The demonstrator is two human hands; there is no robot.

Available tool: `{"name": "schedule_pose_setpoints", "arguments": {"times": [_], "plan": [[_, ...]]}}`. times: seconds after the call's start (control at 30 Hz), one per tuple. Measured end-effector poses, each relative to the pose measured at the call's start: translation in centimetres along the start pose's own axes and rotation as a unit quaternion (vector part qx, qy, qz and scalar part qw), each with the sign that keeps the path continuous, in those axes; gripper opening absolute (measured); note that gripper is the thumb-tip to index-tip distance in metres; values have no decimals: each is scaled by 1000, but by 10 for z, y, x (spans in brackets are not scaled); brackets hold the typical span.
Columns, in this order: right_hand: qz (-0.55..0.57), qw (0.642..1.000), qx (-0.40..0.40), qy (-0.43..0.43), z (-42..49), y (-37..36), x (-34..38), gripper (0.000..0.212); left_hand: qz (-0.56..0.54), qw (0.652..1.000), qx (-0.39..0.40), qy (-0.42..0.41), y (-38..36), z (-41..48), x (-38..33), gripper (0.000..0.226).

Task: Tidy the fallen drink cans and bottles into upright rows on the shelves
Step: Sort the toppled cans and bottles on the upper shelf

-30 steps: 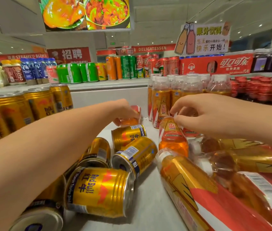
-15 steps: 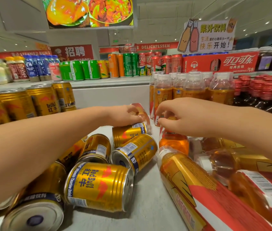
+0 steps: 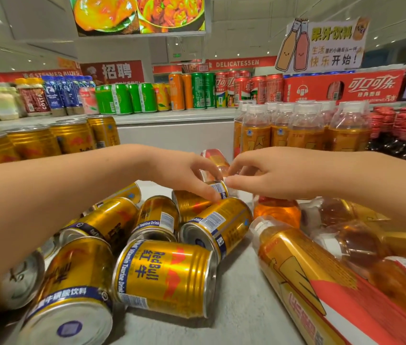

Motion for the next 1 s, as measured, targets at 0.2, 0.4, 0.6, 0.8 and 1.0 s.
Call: {"name": "schedule_pose_setpoints", "arguments": {"times": [0.2, 0.4, 0.6, 0.8, 1.0], "plan": [[24, 989, 146, -9, -5, -8, 31, 97, 60, 987, -138, 61, 16, -2, 22, 54], [30, 988, 152, 1, 1, -17, 54, 96, 138, 959, -210, 135, 40, -17, 48, 65], [3, 997, 73, 31, 11, -17, 62, 78, 155, 957, -164, 183, 33, -19, 53, 65], [-12, 996, 24, 79, 23, -14, 54, 75, 173, 952, -150, 201, 26, -17, 55, 62], [-25, 994, 46, 101, 40, -13, 51, 76, 144, 955, -89, 245, 31, -22, 67, 54]]}}
Point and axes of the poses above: each hand's wrist, its own z-axis towards the middle knuckle, its own y-axis out of the back of the hand, x = y × z, the point moved 3 cm from there along z, towards the middle knuckle, and after that the axes turned 4 degrees about -z, right-handed, at the moved point
